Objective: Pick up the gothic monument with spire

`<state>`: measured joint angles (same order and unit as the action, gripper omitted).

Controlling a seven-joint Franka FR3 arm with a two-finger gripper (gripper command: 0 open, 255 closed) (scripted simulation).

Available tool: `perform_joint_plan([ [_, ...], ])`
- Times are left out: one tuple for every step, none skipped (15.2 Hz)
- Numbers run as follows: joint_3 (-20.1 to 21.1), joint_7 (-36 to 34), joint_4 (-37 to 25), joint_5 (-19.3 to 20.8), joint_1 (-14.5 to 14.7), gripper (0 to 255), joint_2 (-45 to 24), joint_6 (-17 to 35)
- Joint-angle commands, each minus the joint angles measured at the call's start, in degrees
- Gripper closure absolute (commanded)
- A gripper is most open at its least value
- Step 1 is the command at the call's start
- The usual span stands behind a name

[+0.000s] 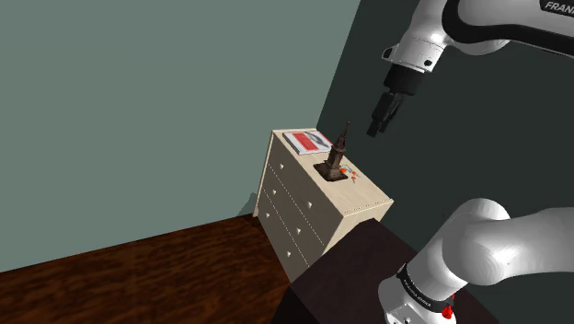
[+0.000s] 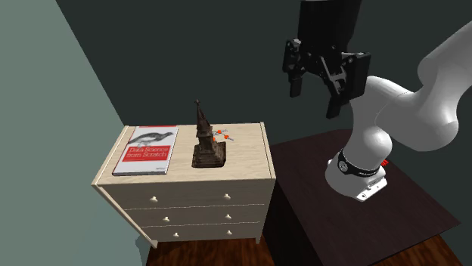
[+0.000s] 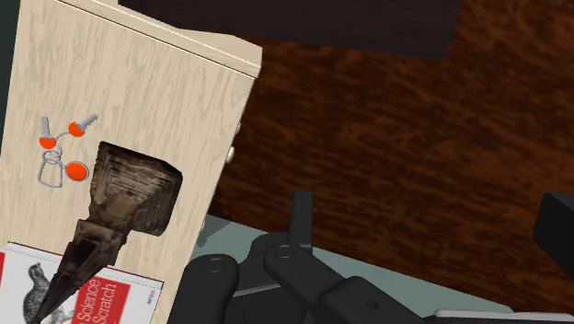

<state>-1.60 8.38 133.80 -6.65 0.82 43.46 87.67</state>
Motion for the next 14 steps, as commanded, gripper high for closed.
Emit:
perform_joint_plan([
  [0.0,0.0,0.0,0.0,0.0,0,0.0,0.0],
  [-0.45,0.58,1.04,0.68,-0.42,0,-0.43,1.88],
  [-0.9,1.14,2.03,1.34,-0.86,0,-0.94,3.79],
  [-1.36,1.69,2.94,1.99,-1.3,0,-1.51,5.71],
  [-1.85,2.22,3.79,2.63,-1.73,0,-2.17,7.65],
  [-2.34,2.74,4.57,3.25,-2.17,0,-2.89,9.61],
  [-2.85,3.24,5.28,3.85,-2.59,0,-3.69,11.58],
  [-3.36,3.73,5.92,4.44,-3.03,0,-4.57,13.56],
  [-3.87,4.22,6.49,5.0,-3.47,0,-5.52,15.56],
  [-4.4,4.7,6.99,5.54,-3.9,0,-6.54,17.56],
  [-4.94,5.16,7.42,6.06,-4.32,0,-7.64,19.56],
  [-5.49,5.62,7.77,6.55,-4.74,0,-8.8,21.57],
  [-6.05,6.08,8.04,7.02,-5.14,0,-10.03,23.58],
  [-6.61,6.53,8.24,7.46,-5.53,0,-11.32,25.58],
])
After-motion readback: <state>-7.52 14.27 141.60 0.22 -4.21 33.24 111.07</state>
